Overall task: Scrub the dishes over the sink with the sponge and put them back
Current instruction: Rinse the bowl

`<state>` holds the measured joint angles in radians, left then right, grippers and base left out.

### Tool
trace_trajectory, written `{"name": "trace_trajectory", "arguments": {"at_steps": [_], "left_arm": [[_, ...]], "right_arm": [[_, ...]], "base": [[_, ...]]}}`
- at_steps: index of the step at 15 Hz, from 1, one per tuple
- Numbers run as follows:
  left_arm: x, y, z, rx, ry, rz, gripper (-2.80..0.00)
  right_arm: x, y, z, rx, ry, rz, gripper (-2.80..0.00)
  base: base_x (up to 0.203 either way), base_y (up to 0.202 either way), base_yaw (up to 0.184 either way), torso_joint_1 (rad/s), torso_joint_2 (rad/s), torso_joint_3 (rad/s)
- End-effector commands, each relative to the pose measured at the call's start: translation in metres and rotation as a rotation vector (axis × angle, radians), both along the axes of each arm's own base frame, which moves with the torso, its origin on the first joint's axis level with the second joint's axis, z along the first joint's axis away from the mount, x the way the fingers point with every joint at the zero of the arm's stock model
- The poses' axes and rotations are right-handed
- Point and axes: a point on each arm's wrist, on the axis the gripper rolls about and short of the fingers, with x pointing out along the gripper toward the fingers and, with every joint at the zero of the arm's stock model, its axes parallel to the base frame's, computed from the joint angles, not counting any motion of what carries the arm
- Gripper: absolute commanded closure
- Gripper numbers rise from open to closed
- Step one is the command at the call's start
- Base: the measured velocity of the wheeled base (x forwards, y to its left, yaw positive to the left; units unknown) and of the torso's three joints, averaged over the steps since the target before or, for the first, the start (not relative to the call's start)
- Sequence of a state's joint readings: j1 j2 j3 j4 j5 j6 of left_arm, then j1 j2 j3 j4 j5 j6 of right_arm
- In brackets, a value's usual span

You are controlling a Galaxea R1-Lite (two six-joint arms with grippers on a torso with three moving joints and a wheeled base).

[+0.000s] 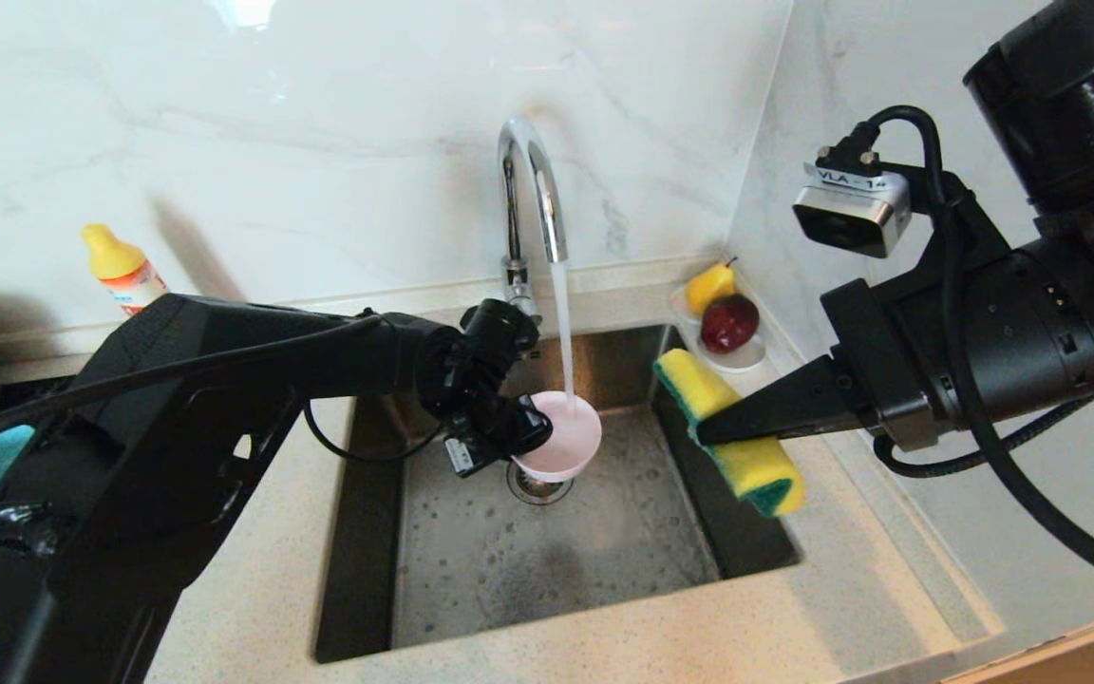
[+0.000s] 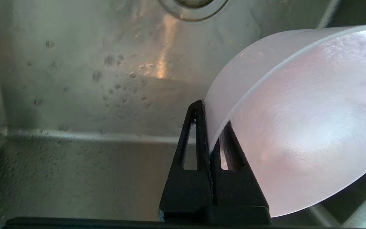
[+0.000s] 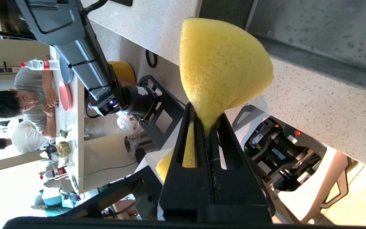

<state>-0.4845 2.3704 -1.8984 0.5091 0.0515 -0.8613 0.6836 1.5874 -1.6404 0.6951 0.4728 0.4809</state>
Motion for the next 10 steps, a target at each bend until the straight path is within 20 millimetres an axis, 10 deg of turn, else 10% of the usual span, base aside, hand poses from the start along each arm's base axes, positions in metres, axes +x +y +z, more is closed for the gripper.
{"name": "trace_trajectory", "arguments": {"at_steps": [1,5,10], "left_arm": [[0.001,0.000,-0.005,0.009,0.019,0.003,0.00],[-0.007,0.006,0.003,0.034,0.020,0.019,0.00],[-0.040,0.037,0.080,0.152,-0.195,0.141,0.00]], "right_arm": [[0.000,0.000,0.001,0.002,0.002,0.002,0.00],[-0.003,-0.002,0.002,0.004,-0.002,-0.003,0.00],[0.000,-0.001,-0.003,-0.009,0.015,-0.005,0.00]], "base": [[0.000,0.000,0.000,0.000,0.00,0.000],[0.000,0.000,0.000,0.000,0.00,0.000],[0.000,0.000,0.000,0.000,0.00,0.000]]}}
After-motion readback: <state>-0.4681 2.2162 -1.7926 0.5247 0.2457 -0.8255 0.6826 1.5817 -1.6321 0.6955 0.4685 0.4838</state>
